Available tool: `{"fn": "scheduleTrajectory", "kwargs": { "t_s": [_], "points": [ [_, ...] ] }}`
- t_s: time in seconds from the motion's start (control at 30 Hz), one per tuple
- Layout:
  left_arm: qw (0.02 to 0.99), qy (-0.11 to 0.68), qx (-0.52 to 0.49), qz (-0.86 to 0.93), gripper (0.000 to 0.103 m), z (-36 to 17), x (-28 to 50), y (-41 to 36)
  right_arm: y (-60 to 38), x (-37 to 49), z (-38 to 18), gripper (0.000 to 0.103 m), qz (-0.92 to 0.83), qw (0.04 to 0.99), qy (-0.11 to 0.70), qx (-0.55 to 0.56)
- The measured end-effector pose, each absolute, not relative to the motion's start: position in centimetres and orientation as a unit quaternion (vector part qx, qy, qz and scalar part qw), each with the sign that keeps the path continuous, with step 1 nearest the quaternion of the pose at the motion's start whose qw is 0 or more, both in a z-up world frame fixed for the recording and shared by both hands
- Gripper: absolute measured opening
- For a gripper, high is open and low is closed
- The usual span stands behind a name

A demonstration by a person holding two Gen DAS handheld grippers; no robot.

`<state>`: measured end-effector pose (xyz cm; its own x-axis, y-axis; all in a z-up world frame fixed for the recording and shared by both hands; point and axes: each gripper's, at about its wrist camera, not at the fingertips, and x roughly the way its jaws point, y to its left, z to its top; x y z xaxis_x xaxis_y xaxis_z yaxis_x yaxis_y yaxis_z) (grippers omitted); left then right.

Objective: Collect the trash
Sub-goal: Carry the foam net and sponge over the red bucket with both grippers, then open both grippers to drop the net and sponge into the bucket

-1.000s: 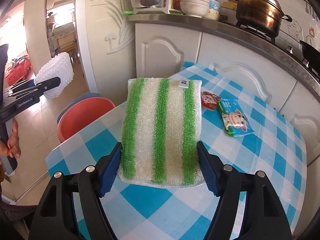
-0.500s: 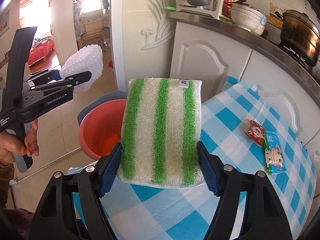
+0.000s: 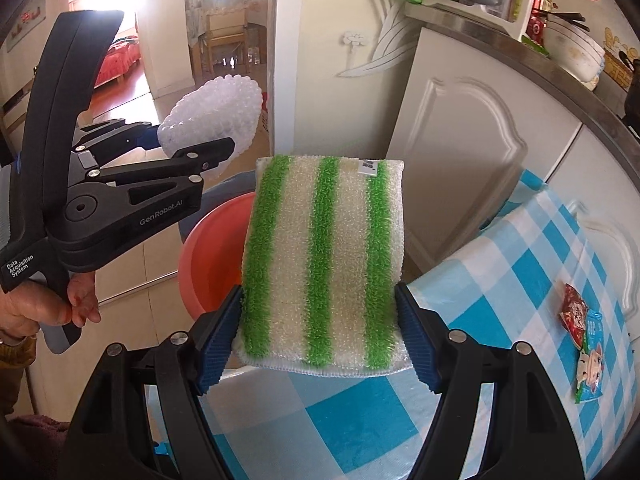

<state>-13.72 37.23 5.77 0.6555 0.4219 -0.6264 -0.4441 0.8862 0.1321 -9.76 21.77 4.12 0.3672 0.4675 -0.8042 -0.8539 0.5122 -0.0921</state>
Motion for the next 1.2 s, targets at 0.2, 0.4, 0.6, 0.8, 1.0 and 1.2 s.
{"fn": "scheduleTrajectory", "kwargs": {
  "t_s": [0.2,0.4,0.6,0.8,1.0,1.2],
  "points": [
    [0.903,0.355,-0.021,0.239,0.045,4.5,-13.5,38.0,23.9,-9.9,2.0,0.075,0.427,0.766,0.39,-0.28],
    [0.897,0.37,-0.03,0.24,0.061,3.4,-13.3,38.8,25.2,-9.6,0.6,0.079,0.431,0.755,0.4,-0.29],
    [0.891,0.376,-0.03,0.253,0.093,3.2,-13.2,39.0,25.6,-9.1,-0.3,0.089,0.432,0.753,0.402,-0.292],
    [0.891,0.372,-0.025,0.259,0.097,3.8,-13.0,38.6,24.7,-8.9,-0.2,0.091,0.43,0.763,0.4,-0.269],
    [0.894,0.371,-0.031,0.251,0.098,4.0,-12.7,38.3,23.2,-8.4,0.5,0.092,0.424,0.777,0.4,-0.238],
    [0.894,0.374,-0.02,0.246,0.098,3.9,-12.6,37.6,21.3,-7.4,1.1,0.092,0.411,0.792,0.403,-0.201]
  ]
}}
